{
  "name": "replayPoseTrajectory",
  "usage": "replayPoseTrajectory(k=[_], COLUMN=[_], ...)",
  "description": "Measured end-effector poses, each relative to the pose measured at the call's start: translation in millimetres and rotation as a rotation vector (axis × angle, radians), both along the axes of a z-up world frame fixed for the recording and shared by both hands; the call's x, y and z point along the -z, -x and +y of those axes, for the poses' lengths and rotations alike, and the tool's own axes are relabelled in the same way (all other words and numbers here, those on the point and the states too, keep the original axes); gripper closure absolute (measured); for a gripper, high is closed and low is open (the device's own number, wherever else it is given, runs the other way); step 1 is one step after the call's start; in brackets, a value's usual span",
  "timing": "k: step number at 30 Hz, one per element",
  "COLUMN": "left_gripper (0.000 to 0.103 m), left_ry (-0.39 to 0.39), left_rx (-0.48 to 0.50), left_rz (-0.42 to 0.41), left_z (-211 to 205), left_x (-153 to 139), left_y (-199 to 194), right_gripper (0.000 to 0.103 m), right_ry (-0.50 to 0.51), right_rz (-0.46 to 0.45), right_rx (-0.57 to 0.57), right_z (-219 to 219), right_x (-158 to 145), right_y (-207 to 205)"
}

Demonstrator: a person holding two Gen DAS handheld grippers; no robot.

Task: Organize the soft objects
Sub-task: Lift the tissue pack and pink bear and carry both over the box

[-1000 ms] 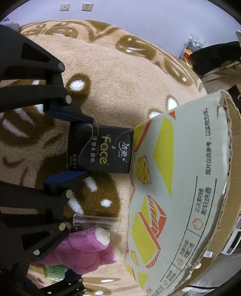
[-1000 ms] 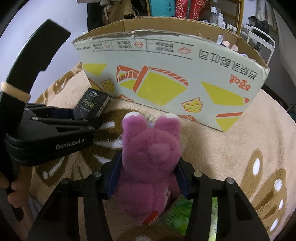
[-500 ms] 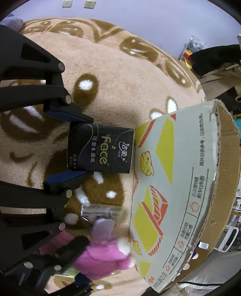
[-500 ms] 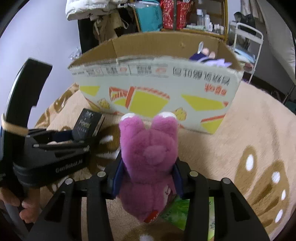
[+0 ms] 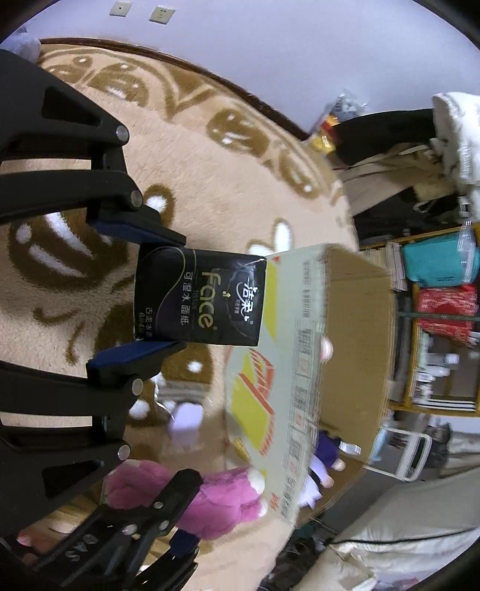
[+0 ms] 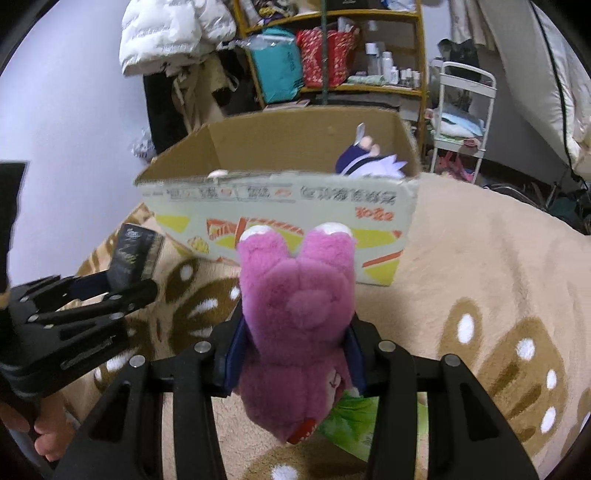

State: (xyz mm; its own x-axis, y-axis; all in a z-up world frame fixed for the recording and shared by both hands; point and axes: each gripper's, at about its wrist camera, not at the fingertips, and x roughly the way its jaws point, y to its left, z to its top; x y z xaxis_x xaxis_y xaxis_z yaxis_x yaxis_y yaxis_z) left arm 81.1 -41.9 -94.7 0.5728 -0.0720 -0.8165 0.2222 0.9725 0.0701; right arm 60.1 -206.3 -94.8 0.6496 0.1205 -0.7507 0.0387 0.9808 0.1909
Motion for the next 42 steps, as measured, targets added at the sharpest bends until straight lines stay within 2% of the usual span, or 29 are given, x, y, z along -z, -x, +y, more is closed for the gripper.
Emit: replayPoseTrajectory(k=[8,13,19,24,27,31,36,42], left_gripper=[0.057,0.057,0.057,0.057,0.057,0.057,0.057,0.057], left_ry=[0.029,0.047,0.063,0.041,0.017,-0.035,0.010,0.010], left_rx=[0.034,0.042,0.039,0.028,0.033,0.045,0.041,0.064], left_rz=[-0.175,-0.245,-0.369,-0.393,-0.397,-0.453,-0.497,-0.590], left_z=[3,7,9,8,5,1,1,-8], left_x=[-37,-48,-66,-73,-78,-92,-123,-163], left_y=[29,35,48,46,41,40,34,24], right_gripper=[0.054,0.054,0.054,0.054,0.054,0.054,0.054,0.054], right_ry=[-0.020,-0.035,-0.028,-0.029,-0.080,-0.081,-0.060,-0.033], right_rz=[-0.107,-0.164,-0.249,-0.299,-0.307,-0.314,-0.356,-0.432], right_rx=[0.048,0.060,0.067,0.065,0.051,0.046,0.027,0.015], right_z=[-10,-14,-19,-24,-29,-31,-29,-29], right_x=[-32,-54,-84,-100,-103,-106,-123,-155], right_y=[19,28,35,34,31,24,14,-2])
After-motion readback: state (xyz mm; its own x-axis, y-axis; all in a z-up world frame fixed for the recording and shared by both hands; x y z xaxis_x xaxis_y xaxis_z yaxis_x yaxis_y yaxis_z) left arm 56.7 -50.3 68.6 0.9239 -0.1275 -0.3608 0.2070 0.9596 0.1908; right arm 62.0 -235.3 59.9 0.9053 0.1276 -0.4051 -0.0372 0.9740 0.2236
